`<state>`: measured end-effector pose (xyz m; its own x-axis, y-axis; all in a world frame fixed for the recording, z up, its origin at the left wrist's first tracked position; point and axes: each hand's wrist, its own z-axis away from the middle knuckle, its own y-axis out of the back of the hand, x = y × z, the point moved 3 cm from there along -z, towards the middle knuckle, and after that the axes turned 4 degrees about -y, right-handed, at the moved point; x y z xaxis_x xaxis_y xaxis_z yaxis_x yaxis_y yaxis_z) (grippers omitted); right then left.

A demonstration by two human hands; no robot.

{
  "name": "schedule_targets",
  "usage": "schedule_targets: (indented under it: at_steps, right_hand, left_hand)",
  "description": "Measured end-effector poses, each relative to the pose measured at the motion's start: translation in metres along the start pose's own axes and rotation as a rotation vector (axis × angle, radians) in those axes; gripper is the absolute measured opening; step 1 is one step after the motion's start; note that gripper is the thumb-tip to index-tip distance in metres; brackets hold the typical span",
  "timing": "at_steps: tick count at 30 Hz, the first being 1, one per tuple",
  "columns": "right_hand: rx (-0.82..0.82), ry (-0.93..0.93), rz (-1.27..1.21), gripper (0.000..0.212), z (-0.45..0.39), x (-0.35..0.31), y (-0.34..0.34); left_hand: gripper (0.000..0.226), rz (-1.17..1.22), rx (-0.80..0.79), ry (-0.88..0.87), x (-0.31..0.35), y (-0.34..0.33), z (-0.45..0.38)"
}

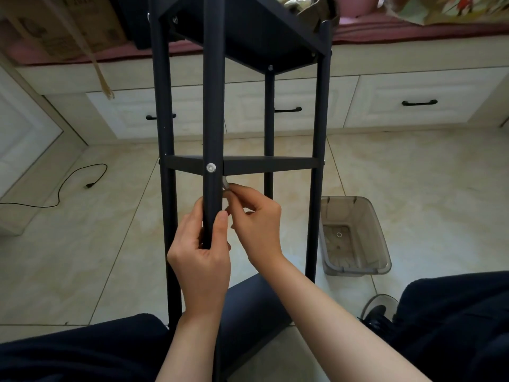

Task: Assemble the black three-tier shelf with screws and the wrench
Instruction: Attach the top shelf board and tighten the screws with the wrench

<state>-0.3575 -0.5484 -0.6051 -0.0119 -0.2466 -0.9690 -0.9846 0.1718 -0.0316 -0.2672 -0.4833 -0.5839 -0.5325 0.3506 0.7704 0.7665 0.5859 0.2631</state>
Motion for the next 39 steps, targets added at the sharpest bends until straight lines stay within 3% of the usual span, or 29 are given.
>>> schedule_targets:
  at_steps: [10, 16, 21, 27, 31, 34, 39]
  right_hand:
    - [-0.119, -0.096, 0.107, 0.013, 0.013, -0.013, 0.046]
    - [-0.211, -0.324, 0.105, 0.014, 0.016, -0.008, 0.077]
    - [-0.007, -0.47, 0.11, 0.011, 0.001, 0.012, 0.124]
    - [0.195, -0.543, 0.266, 0.021, -0.01, 0.046, 0.176]
    - [0.264, -0.709, 0.32, 0.018, -0.01, 0.076, 0.195]
    - [0.163, -0.791, 0.514, 0.021, -0.021, 0.094, 0.206]
    - [-0.103, -0.743, 1.076, 0.019, -0.054, 0.115, 0.216]
  left_hand:
    - [0.029, 0.003, -0.018, 0.024, 0.01, -0.003, 0.004]
    - [0.038, 0.006, -0.015, 0.04, 0.01, -0.002, 0.006]
    - [0.027, 0.035, -0.002, 0.056, 0.011, -0.004, 0.009]
    - [0.032, 0.046, 0.02, 0.09, 0.006, -0.004, 0.009]
    - [0.03, 0.035, 0.021, 0.08, 0.01, -0.003, 0.008]
    - [0.029, 0.04, 0.025, 0.087, 0.01, -0.003, 0.008]
    - [0.029, 0.043, 0.017, 0.074, 0.013, -0.004, 0.008]
